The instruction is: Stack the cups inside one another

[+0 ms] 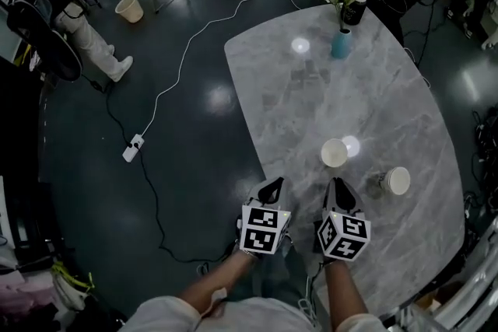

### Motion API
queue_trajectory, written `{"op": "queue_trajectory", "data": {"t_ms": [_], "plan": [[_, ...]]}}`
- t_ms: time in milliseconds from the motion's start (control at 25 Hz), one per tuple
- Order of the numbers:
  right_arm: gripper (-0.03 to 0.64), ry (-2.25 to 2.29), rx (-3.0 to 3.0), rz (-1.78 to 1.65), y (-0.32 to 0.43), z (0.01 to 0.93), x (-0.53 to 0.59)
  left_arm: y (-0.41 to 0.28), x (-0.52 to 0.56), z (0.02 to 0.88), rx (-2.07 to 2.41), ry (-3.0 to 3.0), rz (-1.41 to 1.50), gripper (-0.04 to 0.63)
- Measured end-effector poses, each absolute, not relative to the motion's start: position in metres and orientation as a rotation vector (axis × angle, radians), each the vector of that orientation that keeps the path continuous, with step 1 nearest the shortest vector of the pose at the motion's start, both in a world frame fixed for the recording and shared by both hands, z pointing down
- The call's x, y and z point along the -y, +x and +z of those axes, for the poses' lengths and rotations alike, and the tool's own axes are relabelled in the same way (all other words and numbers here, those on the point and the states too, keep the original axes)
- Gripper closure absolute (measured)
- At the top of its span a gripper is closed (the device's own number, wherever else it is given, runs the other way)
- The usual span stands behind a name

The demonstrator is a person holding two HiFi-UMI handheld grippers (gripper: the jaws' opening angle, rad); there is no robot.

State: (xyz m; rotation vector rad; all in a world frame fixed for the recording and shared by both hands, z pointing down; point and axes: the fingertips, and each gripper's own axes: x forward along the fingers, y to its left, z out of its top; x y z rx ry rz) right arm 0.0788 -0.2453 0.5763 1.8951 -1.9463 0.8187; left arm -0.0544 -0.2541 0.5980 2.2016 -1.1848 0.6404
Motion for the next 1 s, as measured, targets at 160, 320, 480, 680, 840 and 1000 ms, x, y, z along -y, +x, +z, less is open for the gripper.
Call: {"op": "queue_trajectory", "data": {"t_ms": [160, 320, 480, 680, 840, 1000], "plan": [[0.584, 1.859, 1.946, 0.813, 0.079, 0.583, 0.251, -0.050, 0.261, 0.603, 1.179, 2.192, 0.640, 0.600], [0.533, 1.830, 1.945, 0.828, 0.077, 0.593, 0.257, -0.047, 0.265, 0.610, 1.176, 2.188, 0.646, 0.600], [0.485, 1.812, 1.935, 0.839, 0.074, 0.600, 0.262, -0.050, 0.267, 0.617, 1.170, 2.175, 0.653, 0.600], [0.438, 1.790, 1.924, 0.852, 0.075, 0.609, 0.270, -0.052, 0.270, 0.622, 1.173, 2.161, 0.655, 0.600], [0.419, 1.785, 1.922, 0.853, 0.076, 0.614, 0.278, -0.055, 0.274, 0.626, 1.181, 2.149, 0.649, 0.600], [0.407, 1.764, 1.924, 0.844, 0.075, 0.620, 0.286, -0.056, 0.278, 0.630, 1.186, 2.127, 0.651, 0.600]]}}
